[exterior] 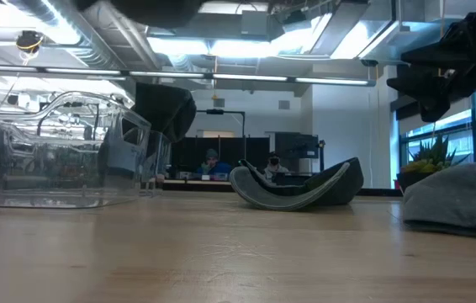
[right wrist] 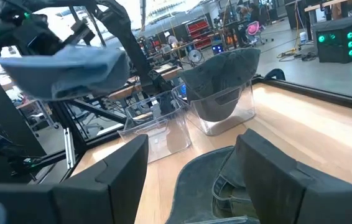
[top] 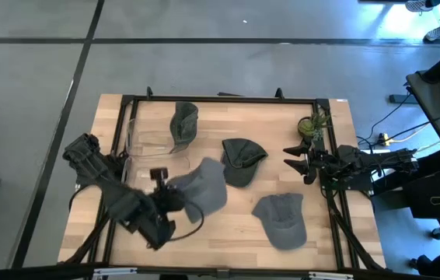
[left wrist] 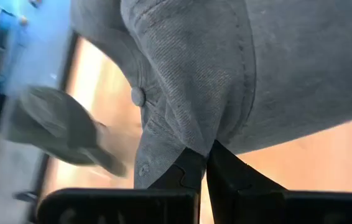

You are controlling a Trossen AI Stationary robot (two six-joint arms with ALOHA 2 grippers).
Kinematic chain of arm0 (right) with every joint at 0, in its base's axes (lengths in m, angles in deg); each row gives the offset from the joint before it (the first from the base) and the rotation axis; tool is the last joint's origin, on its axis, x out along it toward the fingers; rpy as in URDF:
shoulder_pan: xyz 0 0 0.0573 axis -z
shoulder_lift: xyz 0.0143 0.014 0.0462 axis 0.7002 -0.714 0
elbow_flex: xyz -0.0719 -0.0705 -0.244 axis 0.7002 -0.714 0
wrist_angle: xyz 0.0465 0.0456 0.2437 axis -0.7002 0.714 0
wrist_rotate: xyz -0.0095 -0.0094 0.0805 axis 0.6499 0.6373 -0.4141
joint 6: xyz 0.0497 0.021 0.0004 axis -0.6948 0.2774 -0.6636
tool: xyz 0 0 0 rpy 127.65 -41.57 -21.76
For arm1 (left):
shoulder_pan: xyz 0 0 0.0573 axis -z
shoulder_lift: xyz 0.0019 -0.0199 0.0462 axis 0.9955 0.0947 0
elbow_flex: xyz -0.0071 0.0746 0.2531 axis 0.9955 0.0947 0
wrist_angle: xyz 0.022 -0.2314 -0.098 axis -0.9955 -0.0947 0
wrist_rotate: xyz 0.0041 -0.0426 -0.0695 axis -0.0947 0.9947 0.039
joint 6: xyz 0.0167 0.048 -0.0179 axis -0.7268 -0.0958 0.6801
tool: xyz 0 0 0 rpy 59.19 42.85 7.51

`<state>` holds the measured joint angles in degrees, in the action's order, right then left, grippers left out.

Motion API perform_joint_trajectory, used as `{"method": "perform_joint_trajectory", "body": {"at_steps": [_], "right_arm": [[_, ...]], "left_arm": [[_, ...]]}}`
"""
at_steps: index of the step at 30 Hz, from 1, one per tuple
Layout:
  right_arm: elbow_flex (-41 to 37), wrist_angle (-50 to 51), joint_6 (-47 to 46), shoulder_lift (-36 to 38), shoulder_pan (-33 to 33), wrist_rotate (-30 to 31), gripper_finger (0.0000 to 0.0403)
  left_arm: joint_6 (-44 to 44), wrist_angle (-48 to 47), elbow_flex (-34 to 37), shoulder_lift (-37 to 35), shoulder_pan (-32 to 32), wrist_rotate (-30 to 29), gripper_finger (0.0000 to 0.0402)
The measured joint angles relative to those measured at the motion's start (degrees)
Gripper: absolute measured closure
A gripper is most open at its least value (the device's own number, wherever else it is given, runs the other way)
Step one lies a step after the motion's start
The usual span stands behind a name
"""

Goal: Pick & Place hat
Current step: Put the left gray cap into the bottom transparent bin

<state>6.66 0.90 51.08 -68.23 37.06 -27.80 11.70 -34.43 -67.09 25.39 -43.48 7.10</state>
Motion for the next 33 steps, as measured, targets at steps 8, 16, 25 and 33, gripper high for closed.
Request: {"method": "perform_joint_trajectory", "body": {"at_steps": [8, 16, 25, 33], "right_arm": [[-0.02, 0.00, -0.11, 0.00, 0.00, 0.00, 0.0160], [-0.01, 0.03, 4.97, 0.00, 0.00, -0.01, 0.0160], [-0.02, -0.50, 5.74, -0.09, 0.00, 6.59, 0.0160], [-0.03, -8.67, 9.12, -3.24, 0.05, 15.07, 0.0160]], "left_arm": [[-19.76, 0.00, 0.00, -2.54, -9.95, -14.03, 0.0398], [-34.35, -0.05, 0.46, -7.41, -21.77, -26.04, 0.0398], [-41.87, -0.03, 0.50, -10.01, -39.33, -32.93, 0.0398], [-41.86, 4.01, 0.52, -8.43, -45.49, -29.27, 0.0398]]}}
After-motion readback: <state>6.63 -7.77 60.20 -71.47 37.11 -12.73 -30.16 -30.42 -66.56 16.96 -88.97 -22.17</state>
